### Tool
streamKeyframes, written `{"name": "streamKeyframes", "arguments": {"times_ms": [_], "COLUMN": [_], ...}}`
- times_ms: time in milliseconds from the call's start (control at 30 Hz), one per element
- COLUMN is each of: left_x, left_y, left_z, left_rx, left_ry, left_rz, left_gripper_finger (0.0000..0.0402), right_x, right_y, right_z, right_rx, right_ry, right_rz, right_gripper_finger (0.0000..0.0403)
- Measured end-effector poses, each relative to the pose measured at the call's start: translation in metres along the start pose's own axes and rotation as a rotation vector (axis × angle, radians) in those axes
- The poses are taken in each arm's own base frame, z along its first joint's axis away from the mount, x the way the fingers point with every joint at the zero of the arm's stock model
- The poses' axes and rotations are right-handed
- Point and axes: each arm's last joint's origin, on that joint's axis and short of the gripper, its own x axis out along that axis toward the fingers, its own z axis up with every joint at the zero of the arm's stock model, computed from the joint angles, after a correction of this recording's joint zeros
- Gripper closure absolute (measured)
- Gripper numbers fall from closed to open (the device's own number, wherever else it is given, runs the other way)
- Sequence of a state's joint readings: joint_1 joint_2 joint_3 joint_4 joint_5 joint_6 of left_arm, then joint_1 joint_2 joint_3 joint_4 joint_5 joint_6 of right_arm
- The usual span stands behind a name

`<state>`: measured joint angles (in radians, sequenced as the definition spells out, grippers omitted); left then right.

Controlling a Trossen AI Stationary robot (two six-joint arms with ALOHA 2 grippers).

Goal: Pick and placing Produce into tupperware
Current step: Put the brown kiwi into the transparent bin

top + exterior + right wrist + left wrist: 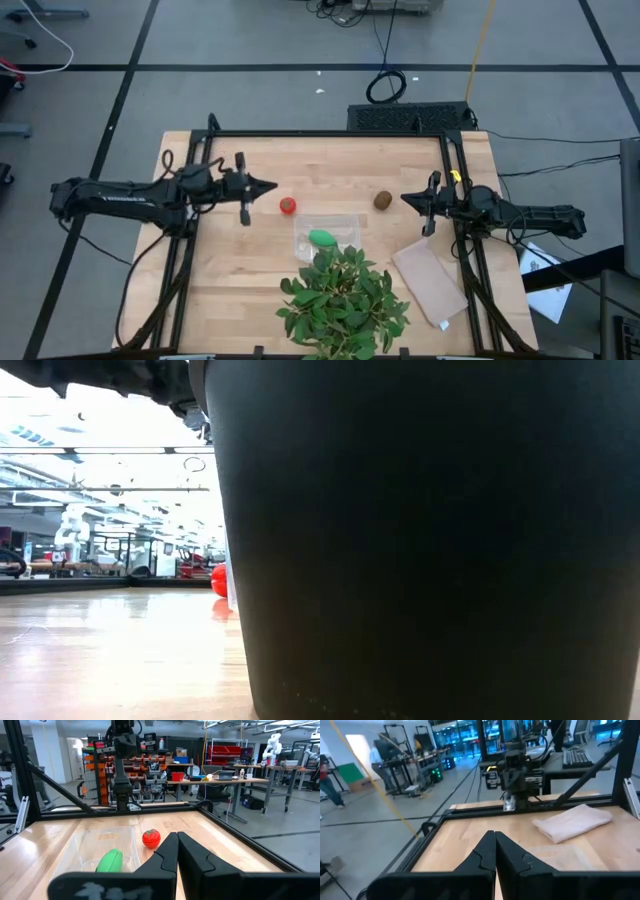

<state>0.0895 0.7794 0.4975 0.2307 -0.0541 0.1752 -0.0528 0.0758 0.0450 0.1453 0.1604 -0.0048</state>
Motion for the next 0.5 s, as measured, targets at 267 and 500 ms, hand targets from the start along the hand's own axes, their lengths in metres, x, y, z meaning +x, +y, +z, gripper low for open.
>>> {"name": "streamKeyframes", "arguments": {"times_ms": [267, 500], "left_x": [-0.022, -0.034], "left_y": [0.007, 0.011], "left_z": [-0.013, -0.019], "left_rx": [0.037, 0.0], "left_ry": [0.029, 0.087], "left_rz": [-0.005, -0.025], "left_gripper_finger": [0.0401, 0.0401], "right_x": [0.0, 0.0], "right_y": [0.0, 0.0], "right_z": [0.0, 0.0], "right_rx": [-0.001, -0.001], "right_ry": [0.003, 0.003], "right_rz": [0.0, 0.0], "right_gripper_finger": [0.0403, 0.0403]}}
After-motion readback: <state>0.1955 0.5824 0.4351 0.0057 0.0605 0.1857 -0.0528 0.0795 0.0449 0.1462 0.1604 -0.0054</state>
